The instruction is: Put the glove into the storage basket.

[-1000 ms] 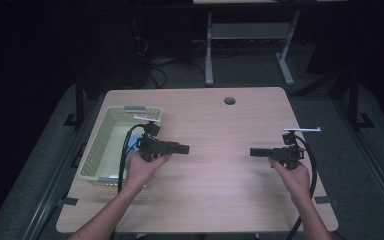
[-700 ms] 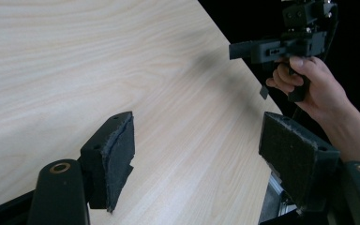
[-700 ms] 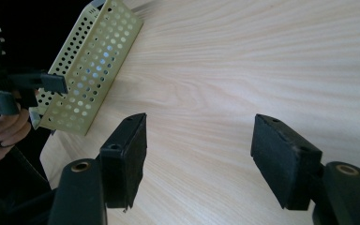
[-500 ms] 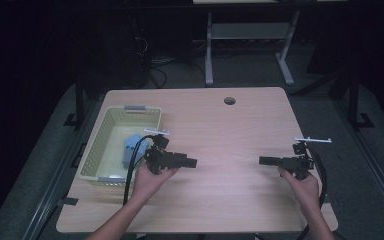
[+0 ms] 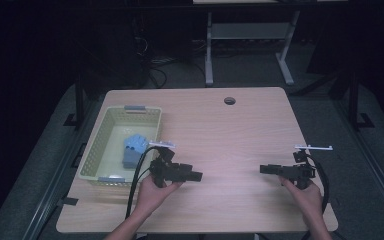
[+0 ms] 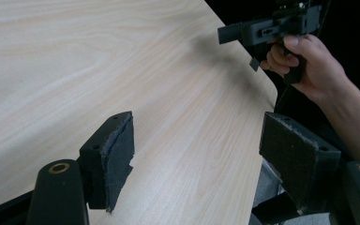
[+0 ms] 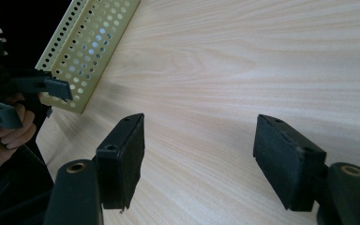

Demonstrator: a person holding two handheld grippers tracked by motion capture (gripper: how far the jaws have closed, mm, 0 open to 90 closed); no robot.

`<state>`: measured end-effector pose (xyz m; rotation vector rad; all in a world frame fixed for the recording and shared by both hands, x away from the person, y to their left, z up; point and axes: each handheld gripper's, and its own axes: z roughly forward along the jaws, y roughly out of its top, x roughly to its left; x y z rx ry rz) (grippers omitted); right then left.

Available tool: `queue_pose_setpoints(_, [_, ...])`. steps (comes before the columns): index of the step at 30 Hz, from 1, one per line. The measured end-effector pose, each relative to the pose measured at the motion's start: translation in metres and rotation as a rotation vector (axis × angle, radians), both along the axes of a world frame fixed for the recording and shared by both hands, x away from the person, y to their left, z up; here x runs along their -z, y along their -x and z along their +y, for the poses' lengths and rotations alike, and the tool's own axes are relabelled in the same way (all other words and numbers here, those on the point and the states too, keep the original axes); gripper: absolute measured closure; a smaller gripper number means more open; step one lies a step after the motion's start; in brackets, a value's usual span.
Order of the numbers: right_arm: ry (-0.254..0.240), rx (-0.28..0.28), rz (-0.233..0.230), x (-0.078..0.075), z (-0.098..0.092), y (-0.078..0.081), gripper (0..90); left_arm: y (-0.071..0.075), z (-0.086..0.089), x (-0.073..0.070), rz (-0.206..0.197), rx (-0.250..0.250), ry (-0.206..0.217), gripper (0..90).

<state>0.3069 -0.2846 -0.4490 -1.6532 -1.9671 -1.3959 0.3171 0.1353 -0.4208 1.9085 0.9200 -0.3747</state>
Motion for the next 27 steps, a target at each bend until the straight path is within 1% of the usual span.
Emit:
queue_pose_setpoints(1, [0.002, -0.002, -0.007, 0.001, 0.0, 0.001, 33.7, 0.001, 0.0, 0.001, -0.002, 0.007, -0.004, 26.2])
queue_pose_setpoints(2, [0.001, 0.003, 0.0, 0.0, 0.0, 0.002, 33.7, 0.002, -0.001, 0.002, -0.005, 0.006, -0.006, 26.2])
queue_pose_setpoints(4, [0.004, 0.003, -0.002, 0.002, -0.001, 0.003, 33.6, 0.004, -0.001, 0.005, -0.004, 0.004, 0.003, 26.2])
queue_pose_setpoints(5, [0.002, 0.005, -0.004, 0.003, -0.001, 0.004, 33.6, 0.005, -0.001, 0.007, -0.006, 0.008, 0.002, 26.2])
queue_pose_setpoints(7, [-0.001, 0.007, -0.004, 0.005, -0.002, 0.006, 33.7, 0.008, -0.001, 0.01, -0.006, 0.002, 0.003, 26.2])
queue_pose_setpoints(8, [0.002, 0.008, 0.001, 0.005, -0.002, 0.007, 33.7, 0.009, 0.0, 0.012, -0.001, 0.003, 0.011, 26.1])
queue_pose_setpoints(9, [0.006, 0.011, -0.007, 0.005, -0.003, 0.008, 33.7, 0.01, 0.0, 0.014, -0.002, 0.0, 0.015, 26.1])
queue_pose_setpoints(12, [-0.003, 0.014, -0.016, 0.006, -0.004, 0.012, 33.7, 0.014, -0.001, 0.017, -0.011, 0.004, 0.022, 26.2])
queue_pose_setpoints(13, [0.001, 0.013, -0.017, 0.005, -0.004, 0.013, 33.7, 0.015, -0.001, 0.018, -0.014, 0.009, 0.018, 26.2])
queue_pose_setpoints(14, [0.004, 0.014, -0.026, 0.006, -0.004, 0.016, 33.6, 0.017, -0.002, 0.019, -0.013, 0.01, 0.028, 26.2])
queue_pose_setpoints(18, [-0.001, 0.02, -0.035, 0.008, -0.004, 0.021, 32.9, 0.022, -0.004, 0.023, -0.033, 0.032, 0.008, 26.2])
queue_pose_setpoints(20, [-0.011, 0.019, -0.041, 0.011, -0.004, 0.023, 32.7, 0.026, -0.004, 0.025, -0.039, 0.035, 0.02, 25.9])
queue_pose_setpoints(21, [-0.014, 0.023, -0.043, 0.012, -0.004, 0.025, 32.7, 0.027, -0.003, 0.026, -0.039, 0.035, 0.028, 25.9])
queue_pose_setpoints(22, [-0.016, 0.02, -0.045, 0.013, -0.003, 0.026, 32.6, 0.028, -0.004, 0.026, -0.031, 0.034, 0.032, 25.9])
queue_pose_setpoints(24, [-0.003, 0.011, -0.049, 0.013, -0.001, 0.029, 32.3, 0.029, -0.003, 0.026, -0.041, 0.041, 0.025, 25.9])
queue_pose_setpoints(25, [0.003, 0.007, -0.056, 0.013, -0.001, 0.03, 32.0, 0.03, -0.002, 0.026, -0.04, 0.041, 0.028, 25.9])
queue_pose_setpoints(27, [0.005, 0.009, -0.067, 0.013, 0.0, 0.032, 31.7, 0.031, -0.001, 0.027, -0.035, 0.044, 0.022, 25.9])
